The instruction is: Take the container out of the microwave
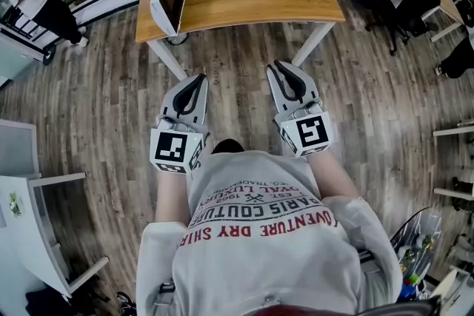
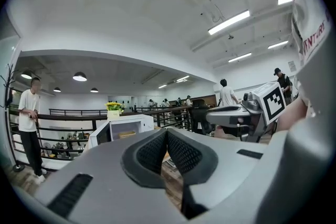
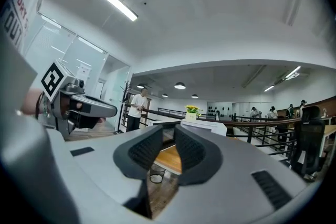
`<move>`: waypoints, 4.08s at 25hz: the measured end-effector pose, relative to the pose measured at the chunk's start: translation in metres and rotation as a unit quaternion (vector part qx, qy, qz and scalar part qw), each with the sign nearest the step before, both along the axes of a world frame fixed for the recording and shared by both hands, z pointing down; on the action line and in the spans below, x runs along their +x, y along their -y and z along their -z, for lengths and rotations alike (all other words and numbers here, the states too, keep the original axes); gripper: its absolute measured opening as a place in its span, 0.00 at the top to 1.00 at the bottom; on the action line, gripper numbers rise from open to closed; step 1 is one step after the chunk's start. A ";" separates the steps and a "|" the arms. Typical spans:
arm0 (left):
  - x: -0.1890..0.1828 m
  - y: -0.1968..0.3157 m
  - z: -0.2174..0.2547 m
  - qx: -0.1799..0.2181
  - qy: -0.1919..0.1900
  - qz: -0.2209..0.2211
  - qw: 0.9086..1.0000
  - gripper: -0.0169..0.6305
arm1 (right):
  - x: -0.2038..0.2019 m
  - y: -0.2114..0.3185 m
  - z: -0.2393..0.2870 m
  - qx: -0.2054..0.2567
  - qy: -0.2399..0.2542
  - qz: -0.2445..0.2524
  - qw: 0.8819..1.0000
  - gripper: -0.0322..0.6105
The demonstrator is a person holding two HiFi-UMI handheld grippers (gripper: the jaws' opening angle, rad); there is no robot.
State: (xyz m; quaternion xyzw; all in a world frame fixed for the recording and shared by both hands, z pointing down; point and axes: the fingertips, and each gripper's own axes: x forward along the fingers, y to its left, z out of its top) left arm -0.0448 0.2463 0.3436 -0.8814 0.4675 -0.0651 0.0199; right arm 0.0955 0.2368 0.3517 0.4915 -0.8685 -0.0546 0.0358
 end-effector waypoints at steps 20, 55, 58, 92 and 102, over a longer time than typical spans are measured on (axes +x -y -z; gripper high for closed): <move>-0.011 0.142 -0.029 -0.032 -0.006 -0.016 0.999 0.95 | -0.013 0.147 -0.027 -0.047 -0.014 -0.004 0.999 0.55; -0.026 0.485 -0.056 -0.082 -0.011 0.055 0.995 0.95 | -0.058 0.545 -0.112 -0.181 -0.149 0.103 0.967 0.55; -0.023 0.502 -0.065 -0.088 -0.011 0.068 0.994 0.95 | -0.065 0.570 -0.128 -0.192 -0.183 0.129 0.956 0.55; -0.040 0.551 -0.094 -0.105 -0.039 0.150 0.982 0.95 | -0.108 0.667 -0.258 -0.177 -0.521 0.254 0.795 0.87; -0.043 0.536 -0.084 -0.089 -0.034 0.117 0.988 0.95 | -0.110 0.636 -0.237 -0.178 -0.499 0.248 0.811 0.89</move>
